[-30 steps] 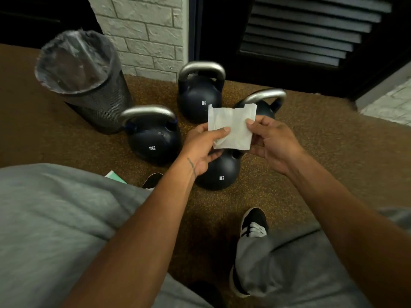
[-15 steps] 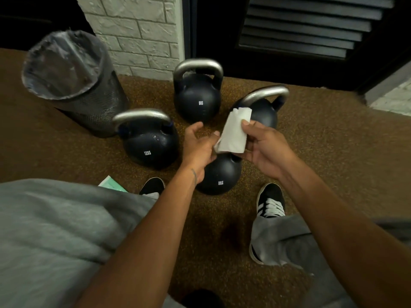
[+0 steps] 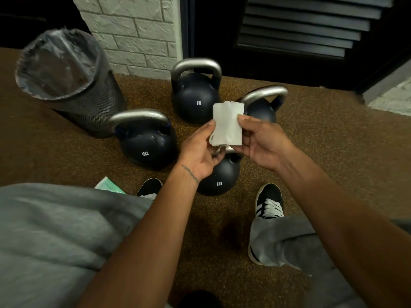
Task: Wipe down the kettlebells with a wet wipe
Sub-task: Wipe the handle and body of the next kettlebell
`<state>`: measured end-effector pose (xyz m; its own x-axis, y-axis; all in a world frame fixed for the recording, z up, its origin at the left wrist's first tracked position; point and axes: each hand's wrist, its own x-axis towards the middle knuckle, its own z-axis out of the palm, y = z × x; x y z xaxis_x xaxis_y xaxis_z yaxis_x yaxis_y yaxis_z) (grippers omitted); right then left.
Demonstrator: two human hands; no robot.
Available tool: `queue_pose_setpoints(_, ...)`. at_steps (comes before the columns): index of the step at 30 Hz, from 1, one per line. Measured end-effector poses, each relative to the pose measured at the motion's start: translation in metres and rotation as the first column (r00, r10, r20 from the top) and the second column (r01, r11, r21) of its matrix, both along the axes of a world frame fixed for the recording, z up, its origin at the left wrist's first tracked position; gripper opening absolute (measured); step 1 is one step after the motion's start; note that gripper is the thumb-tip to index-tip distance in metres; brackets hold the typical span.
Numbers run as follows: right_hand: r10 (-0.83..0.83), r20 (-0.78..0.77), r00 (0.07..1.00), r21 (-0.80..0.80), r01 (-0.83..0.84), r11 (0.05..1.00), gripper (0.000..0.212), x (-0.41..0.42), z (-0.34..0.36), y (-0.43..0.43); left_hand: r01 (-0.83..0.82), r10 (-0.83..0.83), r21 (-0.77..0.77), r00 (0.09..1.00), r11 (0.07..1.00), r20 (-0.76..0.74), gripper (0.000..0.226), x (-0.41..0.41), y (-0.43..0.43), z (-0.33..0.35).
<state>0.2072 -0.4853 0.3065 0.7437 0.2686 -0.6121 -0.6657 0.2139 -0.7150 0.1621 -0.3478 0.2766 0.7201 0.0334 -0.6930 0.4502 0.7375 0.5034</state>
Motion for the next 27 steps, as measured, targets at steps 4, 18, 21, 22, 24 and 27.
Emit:
queue_pose_setpoints(4,-0.012,-0.041,0.999,0.06,0.014,0.998,0.026,-0.001,-0.006,0.003,0.108,-0.103,0.17,0.994,0.979,-0.037,0.011,0.003,-0.009,-0.004)
queue_pose_setpoints(18,0.041,0.152,0.987,-0.426,0.028,0.904,0.016,0.013,-0.019,0.019,0.03,-0.071,0.299,0.99,0.954,0.124,0.01,0.018,-0.01,-0.014)
queue_pose_setpoints(21,0.222,0.041,0.974,-0.466,-0.178,0.867,0.022,0.02,-0.01,0.013,0.046,-0.102,0.376,0.986,0.925,0.131,0.013,0.027,-0.008,-0.019)
queue_pose_setpoints(22,0.251,0.004,0.968,-0.458,-0.222,0.861,0.018,0.024,-0.008,0.01,0.055,-0.114,0.391,0.985,0.919,0.128,0.014,0.03,-0.007,-0.021)
queue_pose_setpoints(24,0.233,-0.028,0.972,-0.422,-0.223,0.879,0.017,0.032,-0.008,0.001,0.09,-0.154,0.401,0.979,0.911,0.131,0.022,0.036,-0.005,-0.025)
queue_pose_setpoints(27,0.149,-0.015,0.989,-0.373,-0.144,0.916,0.028,0.046,-0.014,-0.009,0.194,-0.259,0.367,0.957,0.91,0.134,0.04,0.046,-0.006,-0.029)
